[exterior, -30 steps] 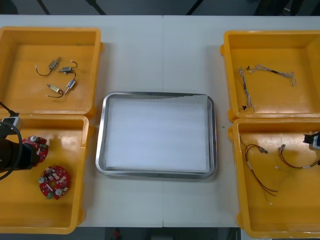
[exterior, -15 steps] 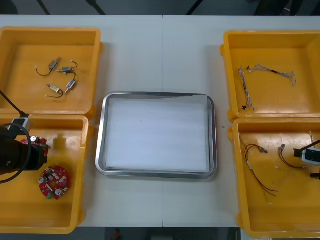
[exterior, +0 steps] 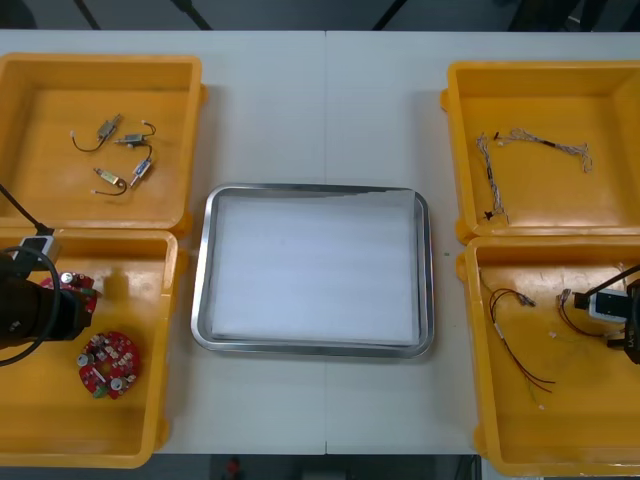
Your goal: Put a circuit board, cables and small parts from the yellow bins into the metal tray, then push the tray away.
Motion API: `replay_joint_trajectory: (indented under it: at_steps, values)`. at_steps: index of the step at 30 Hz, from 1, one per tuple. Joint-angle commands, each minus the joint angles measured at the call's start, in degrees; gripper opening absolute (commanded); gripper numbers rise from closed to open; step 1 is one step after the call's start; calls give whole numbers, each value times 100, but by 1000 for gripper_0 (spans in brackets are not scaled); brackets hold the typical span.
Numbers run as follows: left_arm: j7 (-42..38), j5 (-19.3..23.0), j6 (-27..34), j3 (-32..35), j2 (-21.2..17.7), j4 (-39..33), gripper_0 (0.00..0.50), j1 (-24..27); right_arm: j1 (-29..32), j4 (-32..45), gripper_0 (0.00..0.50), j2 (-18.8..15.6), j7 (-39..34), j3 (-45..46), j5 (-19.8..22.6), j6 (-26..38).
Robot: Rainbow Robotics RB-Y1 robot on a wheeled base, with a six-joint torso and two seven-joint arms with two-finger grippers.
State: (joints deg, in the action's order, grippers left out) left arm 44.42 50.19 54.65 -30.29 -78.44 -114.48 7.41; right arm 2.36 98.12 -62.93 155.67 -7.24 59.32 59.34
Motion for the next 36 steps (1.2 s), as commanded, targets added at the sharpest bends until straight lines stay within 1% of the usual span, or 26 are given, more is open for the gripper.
replay_joint_trajectory:
  at_steps: [1, 3, 4, 5, 6, 17, 18, 19, 20, 21, 22, 23, 25, 27, 28, 36]
  values:
    - [-188, 87, -24, -3, 31, 57, 486, 103, -78, -12, 500, -211, -67, -111, -17, 16]
    - [-188, 123, -24, -3, 31, 83, 479, 103, -78, -12, 500, -228, -67, -129, -52, 34]
    - [-197, 131, -24, -3, 40, 83, 461, 103, -78, -12, 500, -237, -67, -129, -61, 34]
    - [-188, 131, -33, -3, 40, 92, 427, 103, -78, -12, 500, -255, -67, -129, -78, 34]
    - [-188, 131, -24, -3, 40, 92, 412, 103, -78, -12, 500, -264, -67, -111, -105, 34]
    - [-188, 149, -33, -47, 31, 136, 398, 94, -78, -144, 496, -272, -67, -111, -87, 95]
    - [-188, 149, -33, -47, 31, 145, 393, 94, -87, -144, 386, -272, -67, -111, -78, 86]
    - [-188, 149, -33, -47, 31, 145, 378, 94, -78, -144, 214, -272, -67, -129, -70, 95]
    - [-197, 149, -33, -47, 31, 145, 361, 94, -87, -144, 137, -272, -67, -129, -61, 95]
    - [-188, 149, -33, -47, 40, 145, 326, 94, -87, -144, 57, -272, -67, -111, -52, 95]
    - [-179, 158, -33, -56, 31, 136, 294, 94, -87, -144, 16, -272, -67, -129, -43, 86]
    - [-188, 149, -42, -65, 31, 145, 240, 94, -87, -144, 0, -272, -67, -111, -34, 95]
    - [-179, 149, -42, -73, 31, 145, 133, 94, -87, -144, 0, -272, -67, -111, -17, 86]
    - [-188, 140, -51, -73, 40, 145, 74, 94, -113, -144, 0, -272, -67, -129, -17, 86]
    - [-188, 140, -51, -65, 31, 145, 58, 94, -122, -144, 0, -272, -67, -111, -8, 86]
    - [-161, 131, -59, -65, 22, 145, 13, 94, -316, -135, 0, -272, -67, 30, 89, 245]
